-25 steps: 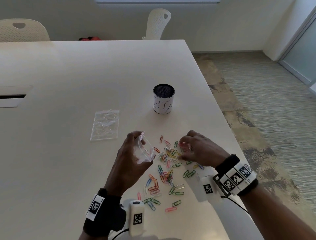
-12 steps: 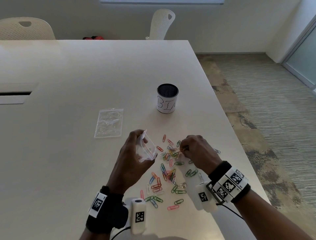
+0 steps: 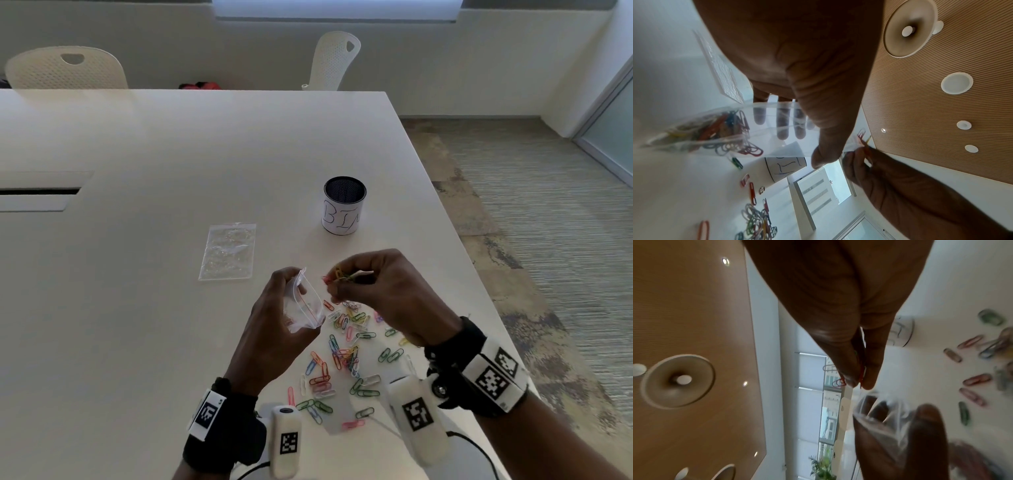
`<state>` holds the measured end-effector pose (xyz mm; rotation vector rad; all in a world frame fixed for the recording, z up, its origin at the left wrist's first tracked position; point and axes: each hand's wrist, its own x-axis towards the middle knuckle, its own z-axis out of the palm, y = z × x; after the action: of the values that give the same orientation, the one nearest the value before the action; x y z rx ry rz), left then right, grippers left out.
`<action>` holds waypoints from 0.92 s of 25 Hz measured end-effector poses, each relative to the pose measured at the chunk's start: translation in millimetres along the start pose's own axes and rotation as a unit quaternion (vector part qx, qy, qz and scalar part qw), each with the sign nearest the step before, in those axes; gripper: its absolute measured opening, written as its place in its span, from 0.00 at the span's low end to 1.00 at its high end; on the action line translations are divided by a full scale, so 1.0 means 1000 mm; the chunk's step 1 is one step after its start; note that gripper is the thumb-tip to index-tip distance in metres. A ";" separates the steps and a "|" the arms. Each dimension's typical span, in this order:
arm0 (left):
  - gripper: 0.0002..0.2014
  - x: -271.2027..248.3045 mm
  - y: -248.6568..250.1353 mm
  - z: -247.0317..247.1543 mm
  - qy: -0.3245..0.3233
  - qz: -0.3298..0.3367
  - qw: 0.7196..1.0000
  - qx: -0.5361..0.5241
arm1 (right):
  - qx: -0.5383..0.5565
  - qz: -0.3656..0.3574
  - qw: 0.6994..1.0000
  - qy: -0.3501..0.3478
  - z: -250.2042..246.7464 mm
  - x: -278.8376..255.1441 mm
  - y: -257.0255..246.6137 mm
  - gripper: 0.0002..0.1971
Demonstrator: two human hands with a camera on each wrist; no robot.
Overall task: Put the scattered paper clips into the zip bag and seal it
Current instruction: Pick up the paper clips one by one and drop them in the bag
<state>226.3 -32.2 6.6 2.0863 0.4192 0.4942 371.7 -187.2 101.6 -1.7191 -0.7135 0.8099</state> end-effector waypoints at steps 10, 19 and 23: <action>0.34 -0.002 0.005 -0.002 0.013 -0.010 1.000 -0.012 | -0.243 -0.135 0.961 0.007 0.045 0.015 -0.008 0.05; 0.37 -0.002 -0.003 -0.005 0.010 -0.010 1.000 -0.002 | -0.258 -0.145 0.952 0.074 0.005 0.028 -0.004 0.06; 0.37 -0.001 -0.004 -0.006 0.013 -0.016 1.000 -0.013 | -0.334 -0.107 0.936 0.044 -0.006 0.045 0.032 0.07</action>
<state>221.9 -26.7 6.2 2.0478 0.4583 0.5058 405.4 -164.1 64.1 -2.2056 -1.1825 0.3430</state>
